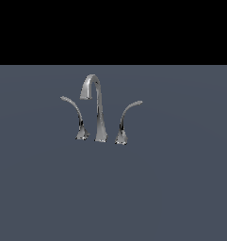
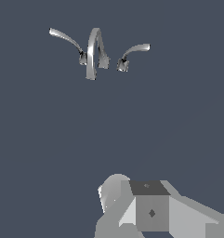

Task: Turn on the faucet by rotating a designated handle.

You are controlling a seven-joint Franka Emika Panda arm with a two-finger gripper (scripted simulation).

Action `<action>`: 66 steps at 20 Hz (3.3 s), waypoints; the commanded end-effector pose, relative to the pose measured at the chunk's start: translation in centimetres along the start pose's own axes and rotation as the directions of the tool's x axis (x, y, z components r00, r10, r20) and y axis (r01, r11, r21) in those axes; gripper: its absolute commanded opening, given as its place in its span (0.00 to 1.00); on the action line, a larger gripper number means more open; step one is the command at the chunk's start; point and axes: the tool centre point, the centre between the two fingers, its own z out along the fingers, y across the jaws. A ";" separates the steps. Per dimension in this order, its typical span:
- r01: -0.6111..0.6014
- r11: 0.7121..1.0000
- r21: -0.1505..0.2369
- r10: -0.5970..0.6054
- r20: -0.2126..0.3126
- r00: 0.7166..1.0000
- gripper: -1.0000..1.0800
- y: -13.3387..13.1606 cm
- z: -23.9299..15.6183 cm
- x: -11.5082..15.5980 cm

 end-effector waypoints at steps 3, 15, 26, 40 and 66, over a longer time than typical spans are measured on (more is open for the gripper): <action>-0.002 1.000 0.001 0.002 0.000 1.000 0.00 0.1 -0.1 0.0; -0.022 1.000 0.015 0.022 -0.001 1.000 0.00 1.7 -0.7 0.0; -0.117 0.991 0.067 0.117 0.016 0.993 0.00 0.7 0.0 3.0; -0.416 0.897 0.147 0.403 0.109 0.908 0.00 -2.6 3.3 11.4; -0.906 0.423 0.033 0.885 0.197 0.421 0.00 -10.1 15.4 25.5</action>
